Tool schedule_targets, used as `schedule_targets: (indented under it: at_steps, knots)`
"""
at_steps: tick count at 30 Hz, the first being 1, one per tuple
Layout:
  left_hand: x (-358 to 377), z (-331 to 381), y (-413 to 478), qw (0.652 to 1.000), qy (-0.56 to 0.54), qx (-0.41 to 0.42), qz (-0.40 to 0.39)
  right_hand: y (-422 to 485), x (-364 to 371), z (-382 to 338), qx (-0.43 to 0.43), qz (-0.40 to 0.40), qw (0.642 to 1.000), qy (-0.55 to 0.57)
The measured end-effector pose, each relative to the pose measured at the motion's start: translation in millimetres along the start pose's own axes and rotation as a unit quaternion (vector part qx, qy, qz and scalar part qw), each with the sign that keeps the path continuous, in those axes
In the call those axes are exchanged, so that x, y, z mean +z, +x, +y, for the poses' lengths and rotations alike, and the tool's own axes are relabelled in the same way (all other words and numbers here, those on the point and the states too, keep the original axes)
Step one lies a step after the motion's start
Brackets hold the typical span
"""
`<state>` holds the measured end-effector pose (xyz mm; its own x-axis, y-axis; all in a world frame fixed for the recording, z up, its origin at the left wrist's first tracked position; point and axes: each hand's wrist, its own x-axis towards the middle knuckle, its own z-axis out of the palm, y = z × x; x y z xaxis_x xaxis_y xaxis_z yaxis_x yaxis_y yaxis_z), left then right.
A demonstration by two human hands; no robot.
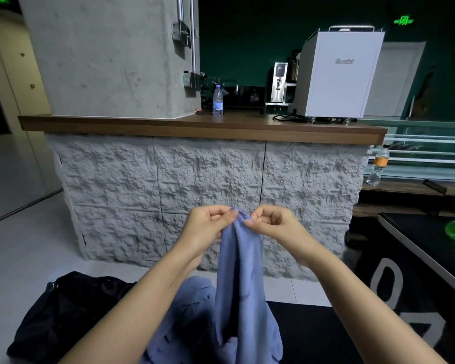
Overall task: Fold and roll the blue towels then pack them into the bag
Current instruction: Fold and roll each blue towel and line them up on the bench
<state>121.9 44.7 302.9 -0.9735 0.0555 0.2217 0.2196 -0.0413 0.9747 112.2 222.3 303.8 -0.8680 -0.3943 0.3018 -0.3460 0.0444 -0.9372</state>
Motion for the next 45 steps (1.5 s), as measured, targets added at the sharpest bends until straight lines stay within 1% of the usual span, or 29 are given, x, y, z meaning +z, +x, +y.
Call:
schedule_targets:
  at_steps: [2,6,8,10,11,13,15,16,17,21,23,24,26,27,28,29,30,31,33,34,36,37,42,45]
  knots:
    - [-8,7,14,1.0,-0.009,0.004,0.028,-6,-9,8,0.008,-0.005,1.0,-0.008]
    - [-38,14,46,0.995,0.039,0.012,0.086,-22,-38,32,0.029,0.03,0.998,-0.049]
    - [-59,10,63,0.992,0.039,0.016,0.117,-30,-56,43,0.032,0.061,0.992,-0.105]
    - [-78,3,77,0.988,0.041,0.013,0.149,-37,-76,54,0.034,0.093,0.976,-0.193]
    - [-87,-1,84,0.985,0.043,0.014,0.165,-40,-87,60,0.032,0.106,0.963,-0.247]
    - [-99,-9,90,0.982,0.053,0.021,0.182,-45,-105,64,-0.002,0.107,0.917,-0.385]
    - [-102,-16,90,0.979,0.062,0.027,0.192,-45,-114,62,-0.069,0.087,0.849,-0.516]
    - [-102,-20,89,0.979,0.061,0.026,0.194,-43,-117,59,-0.089,0.087,0.827,-0.548]
    - [-103,-25,89,0.979,0.057,0.026,0.194,-39,-119,55,-0.096,0.097,0.821,-0.555]
    - [-104,-33,85,0.983,0.041,0.032,0.179,-25,-120,41,-0.073,0.191,0.851,-0.484]
    - [-106,-29,84,0.982,0.02,0.043,0.181,-21,-117,30,-0.071,0.251,0.853,-0.451]
    - [-107,-27,83,0.982,0.016,0.053,0.18,-20,-117,26,-0.07,0.268,0.848,-0.453]
    - [-107,-23,78,0.984,0.025,0.061,0.167,-16,-118,26,-0.055,0.258,0.836,-0.482]
    - [-107,-22,75,0.985,0.027,0.057,0.161,-14,-120,30,-0.034,0.25,0.841,-0.478]
    - [-108,-22,72,0.986,0.019,0.047,0.158,-13,-123,33,-0.006,0.245,0.871,-0.426]
    - [-109,-22,70,0.987,-0.005,0.036,0.157,-15,-121,31,0.016,0.236,0.916,-0.324]
    - [-111,-22,70,0.987,-0.031,0.021,0.159,-16,-119,29,0.035,0.229,0.95,-0.209]
    - [-112,-21,70,0.985,-0.05,0.002,0.163,-16,-116,26,0.06,0.226,0.966,-0.109]
    - [-109,-20,70,0.98,-0.054,-0.042,0.188,-11,-109,24,0.109,0.256,0.96,-0.021]
    - [-105,-21,72,0.976,-0.046,-0.057,0.206,-6,-106,25,0.118,0.289,0.95,-0.02]
    - [-87,-22,73,0.972,-0.022,-0.056,0.225,3,-92,22,0.115,0.334,0.935,-0.033]
    - [-75,-21,73,0.974,-0.011,-0.047,0.219,9,-82,19,0.11,0.336,0.935,-0.03]
    - [-5,-17,67,0.987,0.083,-0.007,0.139,30,-21,9,0.076,0.28,0.956,-0.038]
    - [21,-14,61,0.99,0.094,0.002,0.104,37,-1,8,0.071,0.274,0.959,-0.029]
